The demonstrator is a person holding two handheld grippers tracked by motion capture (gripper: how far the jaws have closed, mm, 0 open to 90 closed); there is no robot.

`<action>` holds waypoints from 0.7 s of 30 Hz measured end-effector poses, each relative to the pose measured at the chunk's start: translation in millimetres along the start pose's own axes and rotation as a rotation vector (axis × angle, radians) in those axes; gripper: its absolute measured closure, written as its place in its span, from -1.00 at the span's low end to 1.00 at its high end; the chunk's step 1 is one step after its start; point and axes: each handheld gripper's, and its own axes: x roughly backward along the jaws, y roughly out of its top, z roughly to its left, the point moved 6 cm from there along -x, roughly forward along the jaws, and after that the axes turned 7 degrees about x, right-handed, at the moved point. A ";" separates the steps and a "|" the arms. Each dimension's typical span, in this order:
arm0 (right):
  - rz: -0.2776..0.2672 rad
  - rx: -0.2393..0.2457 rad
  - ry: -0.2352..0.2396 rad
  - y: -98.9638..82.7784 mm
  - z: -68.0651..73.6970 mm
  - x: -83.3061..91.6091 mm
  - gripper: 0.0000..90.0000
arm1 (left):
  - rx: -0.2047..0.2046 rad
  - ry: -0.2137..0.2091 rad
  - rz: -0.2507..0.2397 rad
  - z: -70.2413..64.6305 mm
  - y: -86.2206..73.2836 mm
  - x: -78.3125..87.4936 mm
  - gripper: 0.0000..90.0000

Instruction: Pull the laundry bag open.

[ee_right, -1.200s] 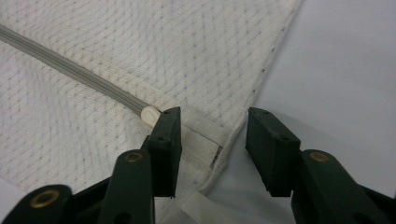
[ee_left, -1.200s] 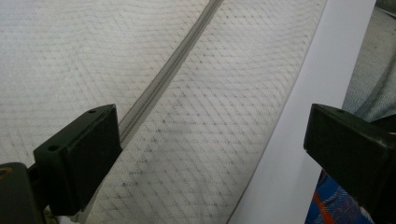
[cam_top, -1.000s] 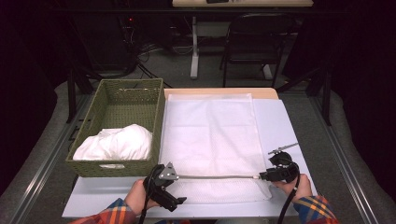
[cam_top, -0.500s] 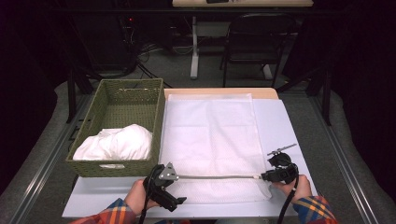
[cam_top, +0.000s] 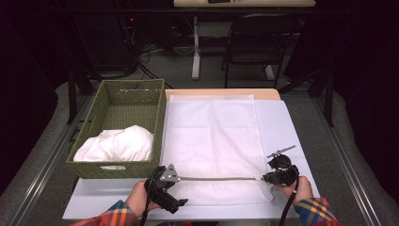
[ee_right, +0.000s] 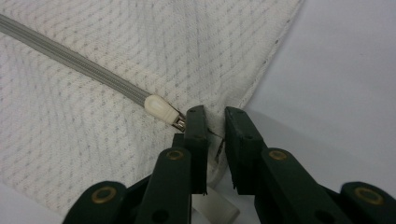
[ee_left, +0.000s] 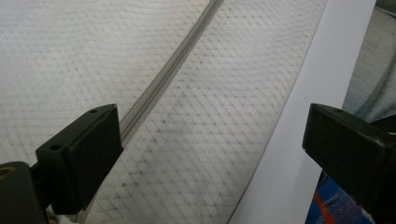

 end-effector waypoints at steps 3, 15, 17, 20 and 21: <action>-0.010 -0.007 0.017 0.0 -1.5 -0.4 0.84 | 0.002 0.001 -0.002 -0.1 0.0 -0.2 -0.89; -0.035 0.056 -0.002 2.0 1.7 6.2 0.90 | -0.002 -0.001 -0.023 0.9 2.0 0.8 -0.89; -0.041 0.060 -0.007 2.8 2.8 8.7 0.90 | 0.004 -0.002 -0.027 0.7 2.4 0.0 -0.90; -0.053 0.069 -0.007 3.7 3.5 10.4 0.90 | -0.009 -0.011 -0.019 -0.5 6.0 -0.9 -0.91; -0.055 0.072 -0.006 4.0 3.8 11.2 0.90 | -0.009 -0.005 -0.027 -1.7 7.9 -2.1 -0.91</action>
